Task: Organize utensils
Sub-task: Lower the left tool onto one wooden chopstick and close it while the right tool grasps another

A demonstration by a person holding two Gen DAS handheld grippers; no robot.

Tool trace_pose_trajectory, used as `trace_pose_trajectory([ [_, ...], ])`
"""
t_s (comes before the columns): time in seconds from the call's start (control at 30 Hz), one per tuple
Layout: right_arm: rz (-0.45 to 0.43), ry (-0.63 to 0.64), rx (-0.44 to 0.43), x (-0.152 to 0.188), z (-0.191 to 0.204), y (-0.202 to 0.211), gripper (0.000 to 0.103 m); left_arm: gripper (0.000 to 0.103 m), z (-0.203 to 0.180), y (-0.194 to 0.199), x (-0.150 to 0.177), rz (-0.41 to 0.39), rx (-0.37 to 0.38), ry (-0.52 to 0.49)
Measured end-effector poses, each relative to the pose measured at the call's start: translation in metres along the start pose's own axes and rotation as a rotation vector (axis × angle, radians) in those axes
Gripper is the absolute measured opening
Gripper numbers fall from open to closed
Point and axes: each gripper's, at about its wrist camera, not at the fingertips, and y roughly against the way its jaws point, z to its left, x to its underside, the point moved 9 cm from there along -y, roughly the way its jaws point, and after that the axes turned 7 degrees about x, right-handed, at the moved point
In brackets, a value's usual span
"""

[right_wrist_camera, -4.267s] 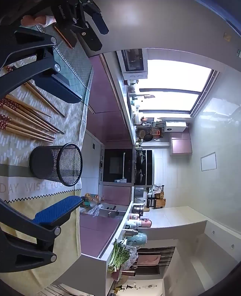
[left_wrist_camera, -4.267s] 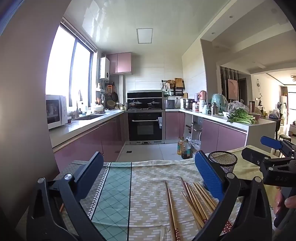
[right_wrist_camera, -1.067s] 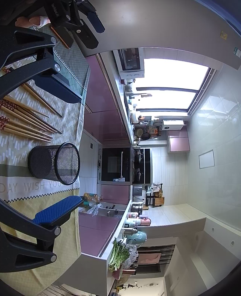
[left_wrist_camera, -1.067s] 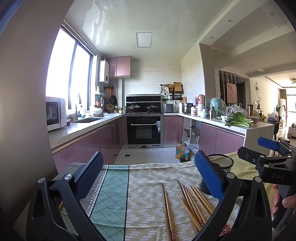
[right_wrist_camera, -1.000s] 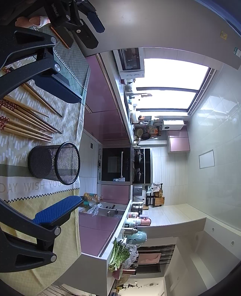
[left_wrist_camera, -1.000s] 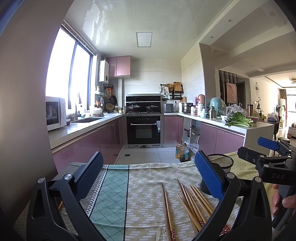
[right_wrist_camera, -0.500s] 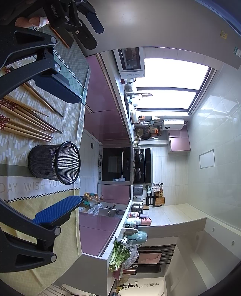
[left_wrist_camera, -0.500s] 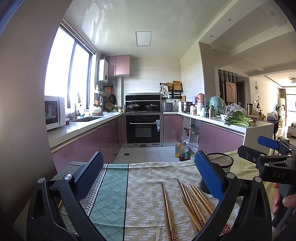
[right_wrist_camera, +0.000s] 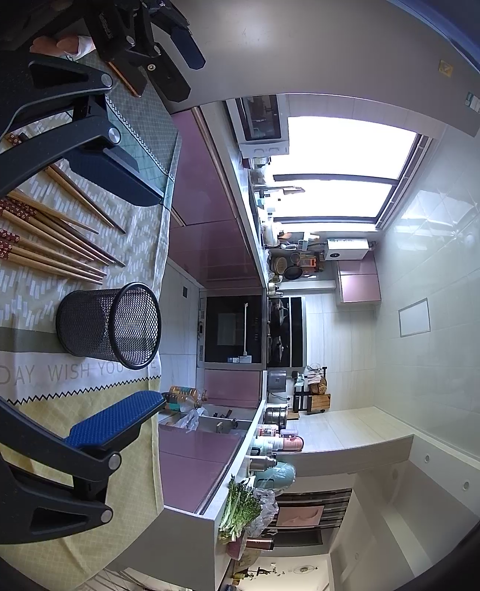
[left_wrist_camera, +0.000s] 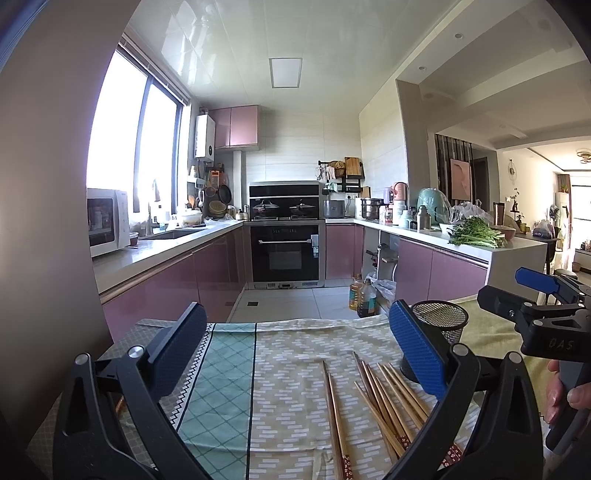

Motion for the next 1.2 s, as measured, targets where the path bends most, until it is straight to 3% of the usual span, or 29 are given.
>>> trace_pose_trajectory([
  [0.13, 0.068, 0.024, -0.040, 0.011, 0.008, -0.009, 0.097, 0.097, 0.001, -0.010, 0.009, 0.060, 0.022, -0.004],
  [0.3, 0.253, 0.103, -0.097, 0.051, 0.025, -0.030, 0.097, 0.097, 0.009, -0.035, 0.034, 0.200, 0.038, -0.017],
  [0.43, 0.406, 0.116, -0.105, 0.086, 0.026, -0.048, 0.082, 0.097, 0.014, -0.056, 0.061, 0.333, 0.060, -0.030],
  [0.6, 0.541, 0.099, -0.114, 0.114, 0.022, -0.064, 0.070, 0.085, 0.011, -0.081, 0.100, 0.496, 0.116, -0.055],
  [0.67, 0.568, 0.101, -0.117, 0.120, 0.024, -0.068, 0.065, 0.079, 0.008, -0.090, 0.114, 0.550, 0.136, -0.058],
  [0.93, 0.624, 0.116, -0.130, 0.128, 0.030, -0.074, 0.060, 0.069, 0.002, -0.112, 0.145, 0.683, 0.185, -0.050],
  [1.07, 0.630, 0.120, -0.130, 0.129, 0.027, -0.075, 0.059, 0.064, 0.003, -0.117, 0.150, 0.716, 0.196, -0.031],
  [1.2, 0.640, 0.129, -0.130, 0.128, 0.024, -0.074, 0.047, 0.062, 0.001, -0.117, 0.150, 0.722, 0.212, -0.039],
])
